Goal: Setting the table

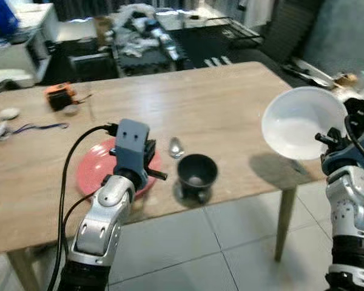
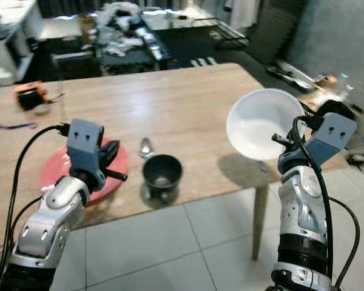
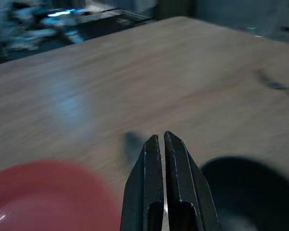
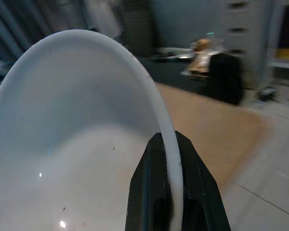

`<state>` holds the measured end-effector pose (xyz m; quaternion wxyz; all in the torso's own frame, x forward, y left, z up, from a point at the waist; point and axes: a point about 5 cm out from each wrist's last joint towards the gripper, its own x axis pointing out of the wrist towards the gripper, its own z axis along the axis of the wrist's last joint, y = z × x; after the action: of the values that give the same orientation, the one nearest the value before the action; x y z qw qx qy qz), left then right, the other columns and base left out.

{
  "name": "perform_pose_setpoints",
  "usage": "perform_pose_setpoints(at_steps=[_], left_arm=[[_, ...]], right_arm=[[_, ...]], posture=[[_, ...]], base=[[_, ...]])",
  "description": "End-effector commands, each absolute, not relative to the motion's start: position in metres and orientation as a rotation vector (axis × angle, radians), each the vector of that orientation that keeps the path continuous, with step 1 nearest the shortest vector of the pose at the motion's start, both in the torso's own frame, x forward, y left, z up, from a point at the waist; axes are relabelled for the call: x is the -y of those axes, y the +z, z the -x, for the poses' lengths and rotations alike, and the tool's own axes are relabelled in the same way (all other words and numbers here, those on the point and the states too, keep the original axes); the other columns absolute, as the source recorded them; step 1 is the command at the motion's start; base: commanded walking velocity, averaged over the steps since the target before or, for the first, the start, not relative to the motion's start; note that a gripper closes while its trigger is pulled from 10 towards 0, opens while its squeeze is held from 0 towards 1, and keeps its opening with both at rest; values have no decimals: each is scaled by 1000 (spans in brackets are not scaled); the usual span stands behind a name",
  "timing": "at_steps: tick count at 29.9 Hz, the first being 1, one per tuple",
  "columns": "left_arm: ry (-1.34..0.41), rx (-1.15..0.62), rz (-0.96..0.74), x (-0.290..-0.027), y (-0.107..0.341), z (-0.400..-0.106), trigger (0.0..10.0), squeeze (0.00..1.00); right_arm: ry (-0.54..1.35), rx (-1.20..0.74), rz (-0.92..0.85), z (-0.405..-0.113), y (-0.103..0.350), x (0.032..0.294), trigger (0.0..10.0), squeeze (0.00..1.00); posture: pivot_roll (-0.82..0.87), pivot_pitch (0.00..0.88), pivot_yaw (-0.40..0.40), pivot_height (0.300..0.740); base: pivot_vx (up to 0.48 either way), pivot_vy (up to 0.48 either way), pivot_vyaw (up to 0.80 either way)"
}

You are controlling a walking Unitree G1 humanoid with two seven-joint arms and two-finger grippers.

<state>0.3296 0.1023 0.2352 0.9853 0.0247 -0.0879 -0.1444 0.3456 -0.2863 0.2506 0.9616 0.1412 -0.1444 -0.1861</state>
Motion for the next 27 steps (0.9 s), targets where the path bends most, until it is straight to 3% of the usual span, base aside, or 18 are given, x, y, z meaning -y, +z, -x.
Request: perform_pose_setpoints(at_steps=[1, 27], left_arm=[[-298, 171, -59, -99, 233, -330, 10000, 0], [-305, 168, -63, -99, 231, -330, 10000, 0]], right_arm=[[-405, 304, -290, -342, 251, 294, 10000, 0], [-409, 303, -297, -343, 250, 295, 10000, 0]], posture=[[-31, 140, 91, 740], [-32, 138, 90, 740]], base=[[0, 0, -800], [0, 0, -800]])
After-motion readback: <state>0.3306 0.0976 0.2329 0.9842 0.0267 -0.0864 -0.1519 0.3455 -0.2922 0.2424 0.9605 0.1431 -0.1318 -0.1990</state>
